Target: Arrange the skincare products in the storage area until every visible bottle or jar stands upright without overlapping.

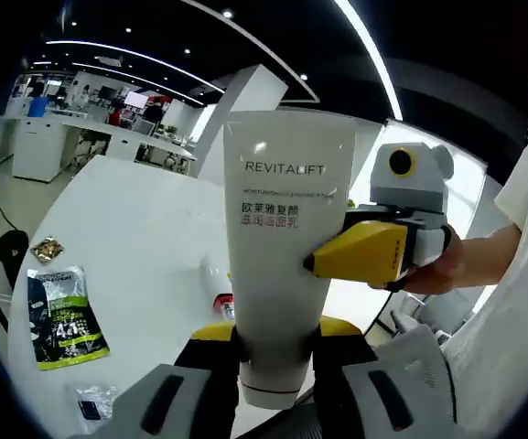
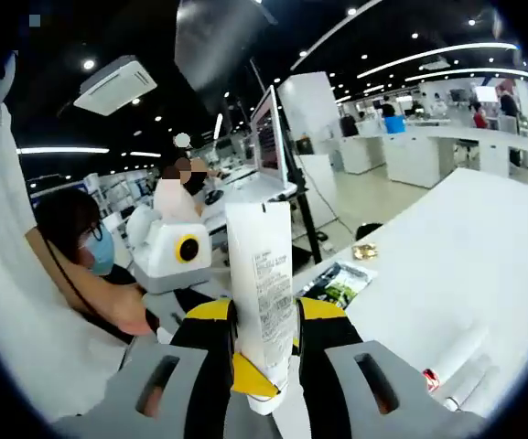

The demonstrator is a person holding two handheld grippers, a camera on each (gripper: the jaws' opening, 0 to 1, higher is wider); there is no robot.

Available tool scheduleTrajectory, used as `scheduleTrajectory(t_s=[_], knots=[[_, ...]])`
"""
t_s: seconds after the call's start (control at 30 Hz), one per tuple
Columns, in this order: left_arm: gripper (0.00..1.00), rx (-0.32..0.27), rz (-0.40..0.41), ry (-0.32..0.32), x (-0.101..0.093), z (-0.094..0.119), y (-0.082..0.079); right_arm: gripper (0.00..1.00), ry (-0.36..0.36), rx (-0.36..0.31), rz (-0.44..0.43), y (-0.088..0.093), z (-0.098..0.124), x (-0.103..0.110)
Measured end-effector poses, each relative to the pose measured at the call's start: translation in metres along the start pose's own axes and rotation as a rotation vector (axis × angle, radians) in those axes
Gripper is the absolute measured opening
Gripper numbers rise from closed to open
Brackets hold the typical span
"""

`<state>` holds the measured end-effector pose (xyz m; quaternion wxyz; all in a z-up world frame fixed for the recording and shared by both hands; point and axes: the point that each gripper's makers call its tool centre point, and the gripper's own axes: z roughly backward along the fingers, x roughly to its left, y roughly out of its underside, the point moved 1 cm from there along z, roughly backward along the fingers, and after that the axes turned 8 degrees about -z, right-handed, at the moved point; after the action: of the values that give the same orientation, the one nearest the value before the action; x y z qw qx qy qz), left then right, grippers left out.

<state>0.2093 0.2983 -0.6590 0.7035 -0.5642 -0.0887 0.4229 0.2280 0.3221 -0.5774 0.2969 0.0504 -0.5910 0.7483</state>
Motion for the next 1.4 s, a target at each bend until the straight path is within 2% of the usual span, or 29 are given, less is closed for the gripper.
scheduleTrajectory(t_s=[0.03, 0.1, 0.13, 0.17, 0.23, 0.33, 0.43, 0.47, 0.5, 0.67, 0.7, 0.73, 0.77, 0.8, 0.87, 0.9, 0.97, 1.0, 1.07, 1.1, 1.13, 1.2, 1.27, 1.33, 1.4], knots=[[0.30, 0.023, -0.025, -0.014, -0.001, -0.001, 0.003, 0.23, -0.008, -0.036, -0.047, -0.009, -0.004, 0.004], [0.30, 0.044, -0.081, -0.038, -0.002, -0.003, 0.005, 0.20, 0.042, -0.073, -0.054, -0.020, -0.006, 0.000], [0.30, 0.054, -0.093, -0.046, -0.002, -0.004, 0.006, 0.19, 0.052, -0.053, -0.038, -0.019, -0.007, -0.001], [0.30, 0.054, -0.083, -0.050, -0.002, -0.005, 0.007, 0.18, 0.103, -0.027, -0.036, -0.017, -0.007, -0.008], [0.30, 0.066, -0.092, -0.076, 0.003, -0.003, 0.008, 0.16, 0.092, -0.024, -0.053, -0.016, -0.009, -0.007], [0.31, 0.072, -0.101, -0.086, 0.005, -0.002, 0.009, 0.14, 0.119, -0.015, -0.055, -0.014, -0.008, -0.011], [0.31, 0.077, -0.100, -0.086, 0.004, -0.003, 0.010, 0.04, 0.096, -0.024, -0.060, -0.014, -0.006, -0.007], [0.31, 0.081, -0.115, -0.068, 0.000, -0.005, 0.010, 0.03, 0.069, -0.010, -0.046, -0.011, -0.006, -0.003], [0.31, 0.087, -0.107, -0.070, -0.001, -0.007, 0.011, 0.03, 0.065, 0.009, 0.009, -0.010, -0.006, -0.003], [0.31, 0.069, -0.117, -0.025, -0.004, -0.006, 0.010, 0.02, 0.024, 0.034, 0.007, -0.013, -0.003, -0.002], [0.31, 0.065, -0.121, -0.018, -0.005, -0.006, 0.010, 0.02, -0.027, 0.051, 0.008, -0.013, -0.002, 0.001], [0.31, 0.056, -0.126, 0.001, -0.007, -0.006, 0.009, 0.02, -0.031, 0.051, 0.006, -0.014, 0.000, -0.001], [0.31, 0.054, -0.133, 0.008, -0.008, -0.005, 0.008, 0.02, -0.095, 0.064, -0.001, -0.015, 0.002, 0.003], [0.31, 0.046, -0.140, 0.023, -0.010, -0.005, 0.007, 0.02, -0.129, 0.071, -0.005, -0.015, 0.005, 0.004], [0.32, 0.010, -0.143, 0.078, -0.019, -0.004, 0.002, 0.02, -0.259, 0.074, -0.018, -0.018, 0.012, 0.016], [0.34, -0.004, -0.141, 0.092, -0.021, -0.003, 0.000, 0.02, -0.281, 0.056, -0.002, -0.023, 0.017, 0.018], [0.38, -0.026, -0.139, 0.136, -0.028, -0.001, -0.003, 0.02, -0.402, 0.078, 0.001, -0.023, 0.025, 0.034], [0.38, -0.041, -0.133, 0.182, -0.035, 0.000, -0.005, 0.02, -0.414, 0.086, 0.025, -0.024, 0.027, 0.036], [0.35, -0.038, -0.156, 0.214, -0.041, 0.001, -0.004, 0.03, -0.488, 0.116, 0.027, -0.021, 0.031, 0.047], [0.29, -0.042, -0.185, 0.252, -0.050, 0.002, -0.004, 0.03, -0.472, 0.114, 0.053, -0.021, 0.030, 0.044], [0.28, -0.042, -0.220, 0.198, -0.044, 0.001, -0.005, 0.03, -0.506, 0.143, 0.042, -0.018, 0.032, 0.049], [0.26, -0.027, -0.228, 0.220, -0.051, 0.001, -0.001, 0.03, -0.500, 0.148, 0.086, -0.016, 0.031, 0.049], [0.25, -0.012, -0.257, 0.208, -0.050, 0.001, 0.002, 0.03, -0.511, 0.163, 0.115, -0.013, 0.031, 0.054], [0.23, -0.001, -0.243, 0.203, -0.048, 0.000, 0.003, 0.04, -0.509, 0.166, 0.113, -0.013, 0.029, 0.053], [0.22, 0.021, -0.265, 0.181, -0.044, -0.001, 0.006, 0.05, -0.512, 0.189, 0.116, -0.010, 0.029, 0.051]])
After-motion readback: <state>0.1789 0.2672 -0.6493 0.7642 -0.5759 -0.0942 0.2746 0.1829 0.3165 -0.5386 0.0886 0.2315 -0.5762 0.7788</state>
